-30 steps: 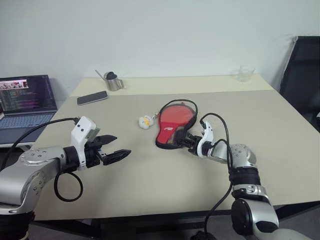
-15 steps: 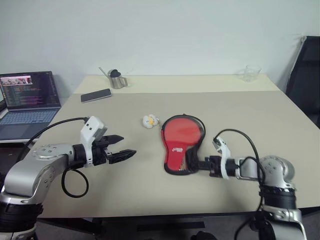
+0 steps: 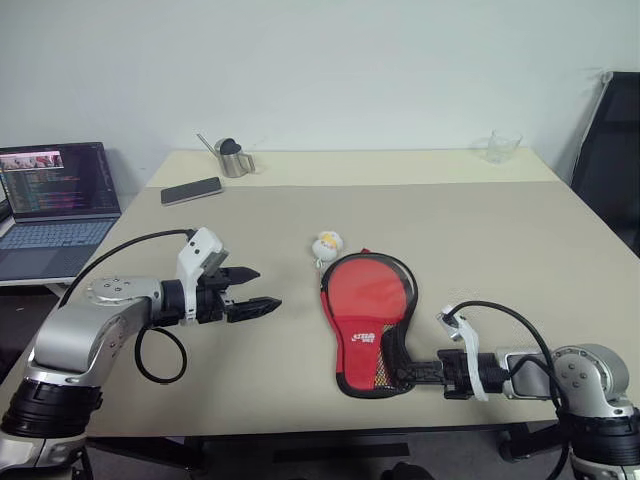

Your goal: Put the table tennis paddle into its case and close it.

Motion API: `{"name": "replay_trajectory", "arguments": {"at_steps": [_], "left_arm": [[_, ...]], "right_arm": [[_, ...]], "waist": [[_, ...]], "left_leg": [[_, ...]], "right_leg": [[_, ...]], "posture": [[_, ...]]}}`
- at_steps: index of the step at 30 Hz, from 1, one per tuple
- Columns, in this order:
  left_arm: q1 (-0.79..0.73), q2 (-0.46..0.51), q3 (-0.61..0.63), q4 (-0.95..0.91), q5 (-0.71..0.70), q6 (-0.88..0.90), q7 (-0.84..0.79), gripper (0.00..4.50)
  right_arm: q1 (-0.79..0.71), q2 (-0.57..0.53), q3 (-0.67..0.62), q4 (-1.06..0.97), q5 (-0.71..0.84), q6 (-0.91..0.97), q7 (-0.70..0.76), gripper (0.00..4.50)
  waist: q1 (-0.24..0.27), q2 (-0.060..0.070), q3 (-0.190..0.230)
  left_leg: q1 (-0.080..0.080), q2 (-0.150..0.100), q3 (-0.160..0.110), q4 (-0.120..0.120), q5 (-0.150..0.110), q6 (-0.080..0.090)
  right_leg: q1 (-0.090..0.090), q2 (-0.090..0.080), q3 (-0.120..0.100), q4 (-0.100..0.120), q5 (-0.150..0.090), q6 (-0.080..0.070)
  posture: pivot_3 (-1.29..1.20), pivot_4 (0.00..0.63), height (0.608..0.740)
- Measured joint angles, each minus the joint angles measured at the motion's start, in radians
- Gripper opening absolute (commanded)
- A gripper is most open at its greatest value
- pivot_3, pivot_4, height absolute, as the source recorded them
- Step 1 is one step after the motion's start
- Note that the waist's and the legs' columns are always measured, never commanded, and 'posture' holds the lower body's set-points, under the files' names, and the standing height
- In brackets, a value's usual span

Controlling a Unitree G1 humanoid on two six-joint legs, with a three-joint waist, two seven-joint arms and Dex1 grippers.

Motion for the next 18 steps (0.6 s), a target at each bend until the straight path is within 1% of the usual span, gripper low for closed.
{"name": "replay_trajectory", "arguments": {"at_steps": [11,18], "left_arm": [[-0.012,0.000,-0.003,0.021,0.022,-0.001,-0.024,4.50],[-0.012,0.000,-0.003,0.021,0.029,-0.001,-0.030,4.50]], "right_arm": [[0.070,-0.098,0.070,-0.039,0.000,-0.108,0.094,0.01],[0.092,-0.127,0.076,-0.050,0.002,-0.125,0.122,0.01]], "waist": [[0.004,-0.001,0.000],[0.005,-0.001,-0.001]], "left_leg": [[0.000,0.000,-0.001,0.000,0.000,0.000],[0.000,0.000,-0.001,0.001,0.000,-0.001]], "right_leg": [[0.001,0.000,-0.001,-0.001,0.000,0.000],[0.002,0.000,-0.002,-0.001,0.000,0.000]], "posture": [[0.00,0.150,0.740],[0.00,0.150,0.740]]}}
